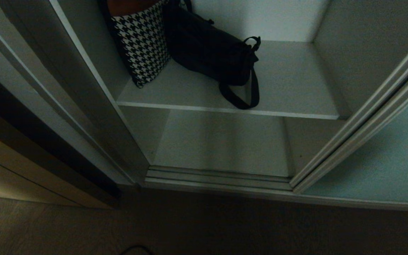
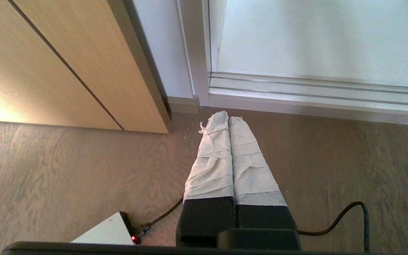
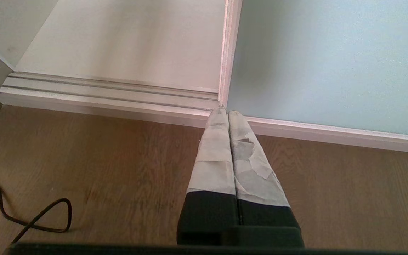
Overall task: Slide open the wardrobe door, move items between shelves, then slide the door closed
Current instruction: Close the door
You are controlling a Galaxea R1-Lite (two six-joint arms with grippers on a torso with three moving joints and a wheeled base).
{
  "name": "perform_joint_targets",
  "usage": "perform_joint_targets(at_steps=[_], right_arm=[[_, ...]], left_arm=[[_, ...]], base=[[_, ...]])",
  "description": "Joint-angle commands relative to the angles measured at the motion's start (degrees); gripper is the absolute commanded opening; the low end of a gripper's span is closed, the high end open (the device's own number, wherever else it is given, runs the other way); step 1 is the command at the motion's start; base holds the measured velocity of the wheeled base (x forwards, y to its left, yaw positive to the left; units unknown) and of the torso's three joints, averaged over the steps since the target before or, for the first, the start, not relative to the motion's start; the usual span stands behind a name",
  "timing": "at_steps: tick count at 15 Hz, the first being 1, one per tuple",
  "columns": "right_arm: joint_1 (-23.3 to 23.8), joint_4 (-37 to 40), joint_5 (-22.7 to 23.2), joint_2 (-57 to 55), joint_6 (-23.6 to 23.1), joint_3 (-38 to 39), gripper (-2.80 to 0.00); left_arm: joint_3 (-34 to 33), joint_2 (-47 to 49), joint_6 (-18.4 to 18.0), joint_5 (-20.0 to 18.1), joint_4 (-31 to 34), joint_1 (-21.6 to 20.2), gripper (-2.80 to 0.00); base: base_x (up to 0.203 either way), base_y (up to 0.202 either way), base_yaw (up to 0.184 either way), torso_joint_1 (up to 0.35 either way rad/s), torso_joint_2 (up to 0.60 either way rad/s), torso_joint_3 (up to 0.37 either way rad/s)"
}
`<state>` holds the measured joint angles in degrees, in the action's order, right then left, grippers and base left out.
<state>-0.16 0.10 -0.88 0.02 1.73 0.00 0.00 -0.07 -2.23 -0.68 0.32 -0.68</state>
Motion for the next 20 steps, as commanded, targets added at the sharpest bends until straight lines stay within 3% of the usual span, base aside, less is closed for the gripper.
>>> perform_joint_targets(at_steps=[1,20], right_arm=[[0.0,0.0,0.0,0.2,0.0,0.1,-2.80],[0.0,0.1,0.0,0.2,0.0,0.1,-2.80]], left_arm=[[0.0,0.1,0.2,0.0,-0.1,0.0,-2.80],[0.0,0.1,0.6,-0.1,-0.2,0.0,-2.80]], base=[[0.000,0.000,0.000,0.000,0.00,0.000],[0.000,0.000,0.000,0.000,0.00,0.000]])
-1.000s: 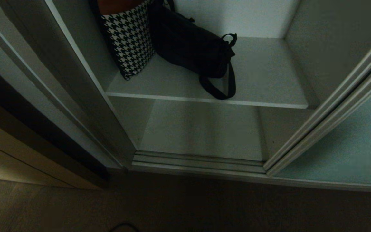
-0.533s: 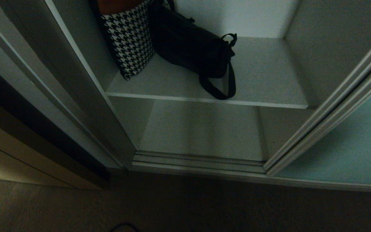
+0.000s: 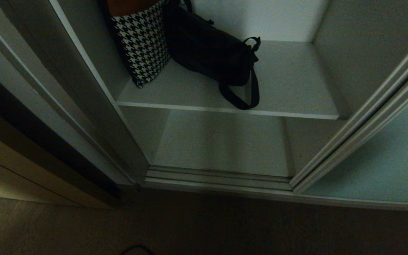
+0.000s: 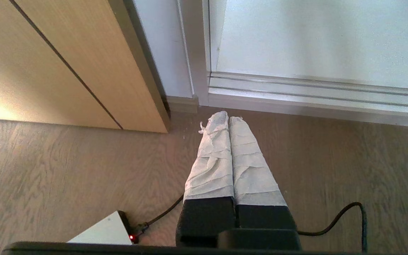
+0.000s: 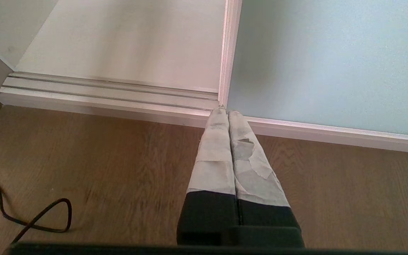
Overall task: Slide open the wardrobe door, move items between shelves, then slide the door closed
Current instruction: Close the door
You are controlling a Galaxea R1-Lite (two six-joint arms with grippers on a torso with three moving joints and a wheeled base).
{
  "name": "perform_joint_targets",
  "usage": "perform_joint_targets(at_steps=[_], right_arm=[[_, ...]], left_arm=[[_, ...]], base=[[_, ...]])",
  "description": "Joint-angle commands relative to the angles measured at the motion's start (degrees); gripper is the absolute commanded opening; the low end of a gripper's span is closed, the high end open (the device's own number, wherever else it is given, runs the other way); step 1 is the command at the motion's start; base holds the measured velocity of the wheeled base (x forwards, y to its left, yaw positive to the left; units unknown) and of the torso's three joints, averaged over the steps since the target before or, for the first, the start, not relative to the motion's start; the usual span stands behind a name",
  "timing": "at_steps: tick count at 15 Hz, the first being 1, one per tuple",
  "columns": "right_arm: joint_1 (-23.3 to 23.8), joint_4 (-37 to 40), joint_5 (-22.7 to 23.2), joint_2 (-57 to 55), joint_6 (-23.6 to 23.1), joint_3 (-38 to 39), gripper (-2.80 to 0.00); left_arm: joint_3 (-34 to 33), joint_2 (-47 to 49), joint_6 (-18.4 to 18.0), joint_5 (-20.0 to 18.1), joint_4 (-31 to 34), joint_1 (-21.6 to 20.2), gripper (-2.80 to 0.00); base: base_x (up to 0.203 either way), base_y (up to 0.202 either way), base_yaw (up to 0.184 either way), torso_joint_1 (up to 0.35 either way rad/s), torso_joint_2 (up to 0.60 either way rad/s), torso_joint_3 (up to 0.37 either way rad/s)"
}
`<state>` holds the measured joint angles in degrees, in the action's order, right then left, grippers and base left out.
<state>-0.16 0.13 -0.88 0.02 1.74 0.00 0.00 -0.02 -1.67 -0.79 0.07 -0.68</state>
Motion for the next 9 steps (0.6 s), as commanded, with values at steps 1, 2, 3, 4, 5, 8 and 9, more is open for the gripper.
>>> perform_joint_targets(at_steps=[1,2,3,4,5,8,9], right_arm=[[0.0,0.0,0.0,0.2,0.0,0.1,-2.80],[0.0,0.0,0.0,0.2,-0.1,0.1,-2.80],[0.0,0.0,0.0,0.1,-0.1,0.1,-2.80],[0.0,0.0,0.0,0.1,-0.1,0.0,-2.80],[0.0,0.1,-0.1,0.2,-0.7,0.1,-2.80],[0.0,0.1,-0.1,0.2,-0.5,-0.1,-2.80],[0.0,0.0,-0.2,0.2,-0.7,-0.5,-2.80]], left_arm=[[0.0,0.0,0.0,0.0,0.0,0.0,-2.80],[0.0,0.0,0.0,0.0,0.0,0.0,-2.80],[0.0,0.1,0.0,0.0,0.0,0.0,-2.80],[0.0,0.1,0.0,0.0,0.0,0.0,-2.80],[0.0,0.1,0.0,0.0,0.0,0.0,-2.80],[0.0,0.1,0.0,0.0,0.0,0.0,-2.80],[0.0,0.1,0.0,0.0,0.0,0.0,-2.80]], base=[[0.000,0.000,0.000,0.000,0.00,0.000],[0.000,0.000,0.000,0.000,0.00,0.000],[0.000,0.000,0.000,0.000,0.00,0.000],[0.000,0.000,0.000,0.000,0.00,0.000],[0.000,0.000,0.000,0.000,0.00,0.000],[0.000,0.000,0.000,0.000,0.00,0.000],[0.000,0.000,0.000,0.000,0.00,0.000]])
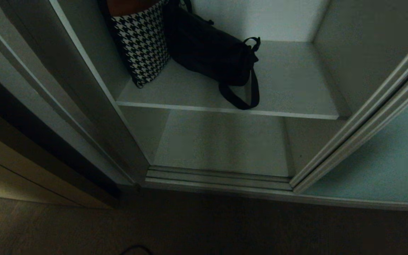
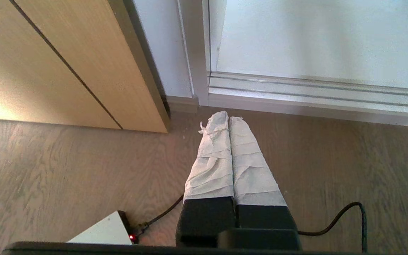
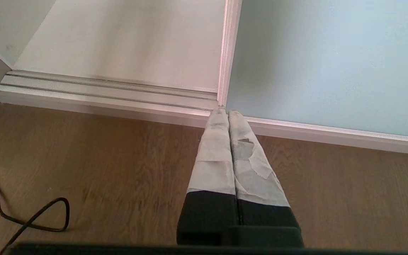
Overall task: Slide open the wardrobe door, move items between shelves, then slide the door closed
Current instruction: Close the door
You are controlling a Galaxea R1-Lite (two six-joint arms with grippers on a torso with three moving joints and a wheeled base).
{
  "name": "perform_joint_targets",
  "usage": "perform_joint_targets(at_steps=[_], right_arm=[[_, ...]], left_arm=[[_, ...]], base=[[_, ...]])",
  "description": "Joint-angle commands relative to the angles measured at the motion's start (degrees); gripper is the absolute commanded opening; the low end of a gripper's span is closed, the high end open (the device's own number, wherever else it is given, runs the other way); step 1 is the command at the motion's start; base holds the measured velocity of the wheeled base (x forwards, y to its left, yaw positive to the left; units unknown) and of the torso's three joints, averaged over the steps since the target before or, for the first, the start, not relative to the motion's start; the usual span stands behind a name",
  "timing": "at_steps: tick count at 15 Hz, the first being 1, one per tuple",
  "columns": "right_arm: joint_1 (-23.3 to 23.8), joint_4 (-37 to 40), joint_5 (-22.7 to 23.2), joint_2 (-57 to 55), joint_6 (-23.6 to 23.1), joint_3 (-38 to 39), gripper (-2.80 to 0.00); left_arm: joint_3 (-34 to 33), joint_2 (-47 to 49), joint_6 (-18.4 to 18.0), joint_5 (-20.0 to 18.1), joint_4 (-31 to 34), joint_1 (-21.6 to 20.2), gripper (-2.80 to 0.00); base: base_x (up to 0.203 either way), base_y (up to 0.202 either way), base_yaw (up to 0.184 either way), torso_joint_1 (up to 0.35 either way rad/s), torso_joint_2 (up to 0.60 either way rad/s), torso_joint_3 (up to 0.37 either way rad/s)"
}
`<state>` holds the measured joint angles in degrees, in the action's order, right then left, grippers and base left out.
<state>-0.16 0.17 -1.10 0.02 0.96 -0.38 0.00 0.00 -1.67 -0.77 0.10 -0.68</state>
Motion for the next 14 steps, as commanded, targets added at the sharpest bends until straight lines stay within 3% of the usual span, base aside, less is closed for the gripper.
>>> perform_joint_targets(at_steps=[1,3,9,12,14], right_arm=[[0.0,0.3,-0.2,0.1,0.0,-1.9,-2.80],[0.0,5.2,-0.6,-1.1,2.0,-12.0,-2.80],[-0.1,40.9,-0.3,-6.8,5.1,-51.3,-2.80],[-0.4,53.5,2.1,-12.9,7.2,-63.4,-2.80],[-0.7,56.3,4.1,-17.6,12.9,-68.2,-2.80]], left_arm=[[0.0,0.1,0.0,0.0,0.0,0.0,-2.80],[0.0,0.1,0.0,0.0,0.0,0.0,-2.80],[0.0,0.0,0.2,0.0,0.0,0.0,-2.80],[0.0,0.1,0.3,0.0,0.0,0.0,-2.80],[0.0,0.1,0.3,0.0,0.0,0.0,-2.80]], base=[[0.000,0.000,0.000,0.000,0.00,0.000],[0.000,0.000,0.000,0.000,0.00,0.000],[0.000,0.000,0.000,0.000,0.00,0.000],[0.000,0.000,0.000,0.000,0.00,0.000],[0.000,0.000,0.000,0.000,0.00,0.000]])
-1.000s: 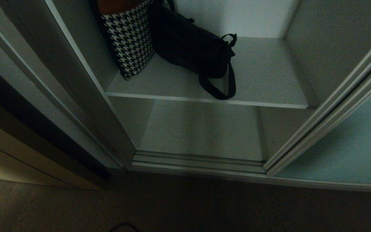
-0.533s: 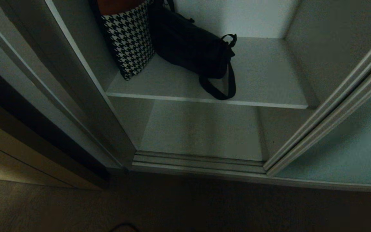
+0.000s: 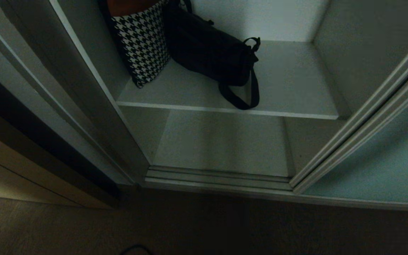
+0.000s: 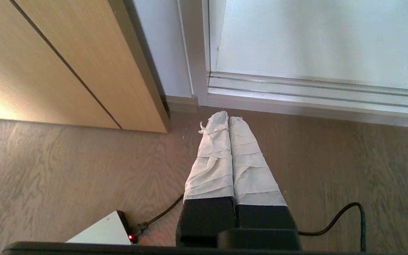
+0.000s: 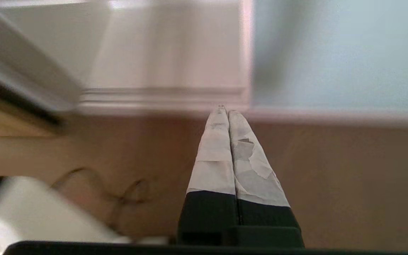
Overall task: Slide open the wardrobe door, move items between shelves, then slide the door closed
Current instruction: Close the door
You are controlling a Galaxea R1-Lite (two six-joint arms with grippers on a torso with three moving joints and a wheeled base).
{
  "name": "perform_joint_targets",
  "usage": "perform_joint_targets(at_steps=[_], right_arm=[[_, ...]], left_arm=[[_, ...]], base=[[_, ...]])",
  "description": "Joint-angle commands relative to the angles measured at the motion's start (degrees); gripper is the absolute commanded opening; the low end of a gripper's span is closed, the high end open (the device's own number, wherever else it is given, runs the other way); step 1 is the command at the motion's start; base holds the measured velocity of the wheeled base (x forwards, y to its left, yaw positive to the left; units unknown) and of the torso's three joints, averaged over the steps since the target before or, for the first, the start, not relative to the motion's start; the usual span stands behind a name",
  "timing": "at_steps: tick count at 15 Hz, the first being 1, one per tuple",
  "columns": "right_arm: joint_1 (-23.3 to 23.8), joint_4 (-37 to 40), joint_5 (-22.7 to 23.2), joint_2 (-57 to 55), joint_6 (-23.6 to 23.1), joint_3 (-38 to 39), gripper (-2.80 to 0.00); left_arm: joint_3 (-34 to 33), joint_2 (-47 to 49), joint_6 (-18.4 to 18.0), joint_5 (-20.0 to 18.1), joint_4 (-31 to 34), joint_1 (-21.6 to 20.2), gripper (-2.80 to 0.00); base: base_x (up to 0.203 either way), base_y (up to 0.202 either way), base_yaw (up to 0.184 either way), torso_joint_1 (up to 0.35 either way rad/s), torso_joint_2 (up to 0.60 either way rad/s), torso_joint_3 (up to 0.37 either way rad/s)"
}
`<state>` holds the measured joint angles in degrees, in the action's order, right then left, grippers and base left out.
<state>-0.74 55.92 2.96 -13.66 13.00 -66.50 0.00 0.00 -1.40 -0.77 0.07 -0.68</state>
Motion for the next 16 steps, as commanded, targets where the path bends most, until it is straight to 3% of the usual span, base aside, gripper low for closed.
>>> perform_joint_targets(at_steps=[1,8,16], right_arm=[[-0.3,1.0,0.5,-6.5,4.3,-4.1,-2.80],[-8.1,2.1,2.3,-20.2,20.0,-22.5,-2.80],[-13.9,-7.5,1.6,-27.7,21.2,-26.5,-2.80]], left_arm=[[0.0,0.1,0.0,0.0,0.0,0.0,-2.80],[0.0,0.1,0.0,0.0,0.0,0.0,-2.80],[0.0,0.0,0.0,0.0,0.0,0.0,-2.80]], base=[[0.000,0.000,0.000,0.000,0.00,0.000],[0.000,0.000,0.000,0.000,0.00,0.000],[0.000,0.000,0.000,0.000,0.00,0.000]])
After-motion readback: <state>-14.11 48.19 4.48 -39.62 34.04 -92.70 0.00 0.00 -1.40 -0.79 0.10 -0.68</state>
